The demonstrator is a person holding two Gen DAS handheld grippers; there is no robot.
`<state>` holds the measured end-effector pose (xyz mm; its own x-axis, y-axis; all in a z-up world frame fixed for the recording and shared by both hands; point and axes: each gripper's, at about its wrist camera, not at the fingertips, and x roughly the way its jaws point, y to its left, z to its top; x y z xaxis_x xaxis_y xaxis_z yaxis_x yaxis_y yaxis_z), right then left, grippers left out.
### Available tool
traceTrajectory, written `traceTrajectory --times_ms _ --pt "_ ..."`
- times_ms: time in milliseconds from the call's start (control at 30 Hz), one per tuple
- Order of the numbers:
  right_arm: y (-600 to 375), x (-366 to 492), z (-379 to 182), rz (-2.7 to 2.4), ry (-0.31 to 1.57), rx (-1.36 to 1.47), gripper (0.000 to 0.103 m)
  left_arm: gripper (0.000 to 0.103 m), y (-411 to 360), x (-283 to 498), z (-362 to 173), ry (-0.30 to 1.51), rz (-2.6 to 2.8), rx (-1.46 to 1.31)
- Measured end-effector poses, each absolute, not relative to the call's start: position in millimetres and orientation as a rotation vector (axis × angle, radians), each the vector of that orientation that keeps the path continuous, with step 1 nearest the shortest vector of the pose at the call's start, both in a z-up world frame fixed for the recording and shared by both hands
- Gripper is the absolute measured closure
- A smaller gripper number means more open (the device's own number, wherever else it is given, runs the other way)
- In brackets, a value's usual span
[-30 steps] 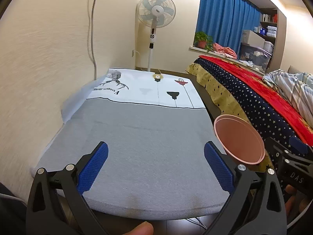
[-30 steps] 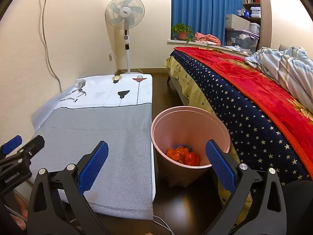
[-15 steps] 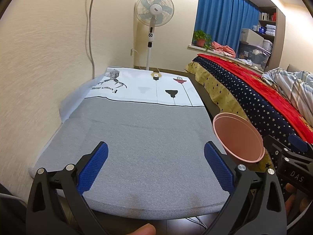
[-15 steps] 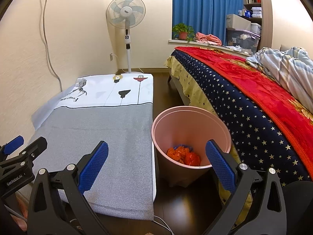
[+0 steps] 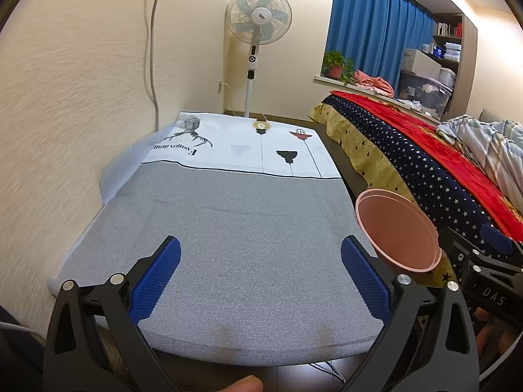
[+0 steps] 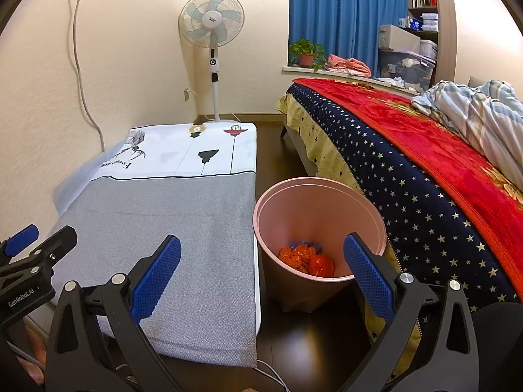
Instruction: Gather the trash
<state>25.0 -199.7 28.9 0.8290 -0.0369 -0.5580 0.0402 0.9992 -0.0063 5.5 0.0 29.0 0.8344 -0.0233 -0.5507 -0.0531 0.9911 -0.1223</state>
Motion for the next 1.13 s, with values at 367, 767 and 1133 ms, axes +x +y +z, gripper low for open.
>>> traceTrajectory --times_ms 367,767,1133 --pt "-199.4 25.0 28.8 -0.042 0.593 0.006 0.005 0.008 -0.8 4.9 29.6 0.583 0.014 -0.133" --pt "-199.2 25.3 28.5 -0.042 0.595 0.005 0.005 0.008 -5.5 3.6 30.7 0.582 0.018 -0.116" --pt "-198.6 25.0 27.4 -0.041 0.596 0.004 0.005 0.008 -2.1 7.4 27.6 0.597 0.024 -0.132"
